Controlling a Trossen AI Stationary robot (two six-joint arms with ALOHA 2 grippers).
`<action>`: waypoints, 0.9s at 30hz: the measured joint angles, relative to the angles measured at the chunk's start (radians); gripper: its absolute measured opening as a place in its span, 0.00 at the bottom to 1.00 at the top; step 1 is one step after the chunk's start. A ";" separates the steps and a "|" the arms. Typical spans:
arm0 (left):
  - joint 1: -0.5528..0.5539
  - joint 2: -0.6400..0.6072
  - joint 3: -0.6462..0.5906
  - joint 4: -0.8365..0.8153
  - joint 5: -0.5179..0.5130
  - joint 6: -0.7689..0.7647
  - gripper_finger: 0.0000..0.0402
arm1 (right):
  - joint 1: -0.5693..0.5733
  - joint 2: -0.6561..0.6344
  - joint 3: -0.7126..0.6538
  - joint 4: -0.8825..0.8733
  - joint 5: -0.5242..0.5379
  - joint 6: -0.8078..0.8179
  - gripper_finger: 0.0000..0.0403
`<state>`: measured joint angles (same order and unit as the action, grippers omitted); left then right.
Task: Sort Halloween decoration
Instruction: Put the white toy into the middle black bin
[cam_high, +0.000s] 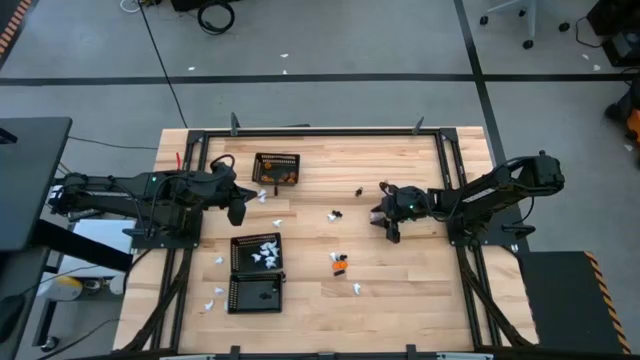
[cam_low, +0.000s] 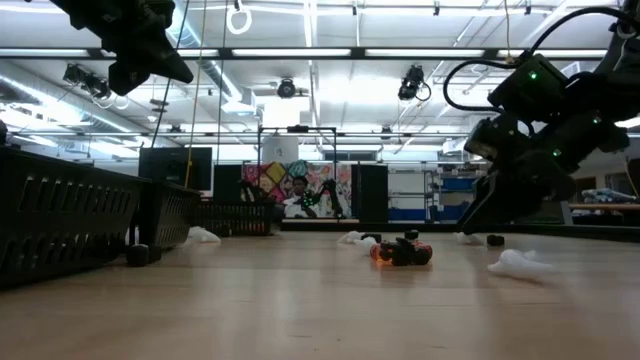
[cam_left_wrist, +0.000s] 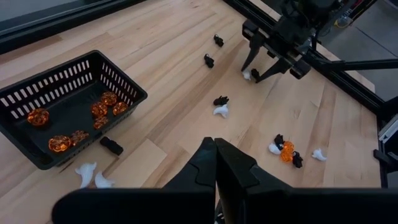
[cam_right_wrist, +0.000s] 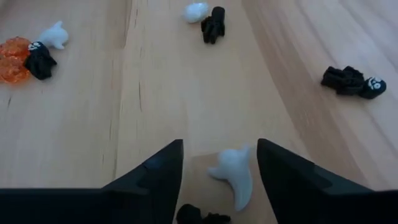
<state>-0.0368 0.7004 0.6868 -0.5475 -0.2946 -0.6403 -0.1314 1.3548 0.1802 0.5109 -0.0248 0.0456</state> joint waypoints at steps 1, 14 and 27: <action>0.000 0.000 0.000 0.000 0.000 0.000 0.02 | 0.000 0.000 0.000 -0.001 0.007 0.001 0.53; 0.000 0.000 0.000 0.000 0.000 -0.014 0.02 | 0.000 0.002 -0.002 -0.057 0.048 0.007 0.43; 0.000 0.000 0.000 0.000 0.000 -0.013 0.02 | 0.000 0.003 -0.005 -0.022 0.024 0.013 0.13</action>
<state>-0.0368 0.7002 0.6868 -0.5476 -0.2946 -0.6530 -0.1314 1.3576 0.1757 0.4885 -0.0006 0.0589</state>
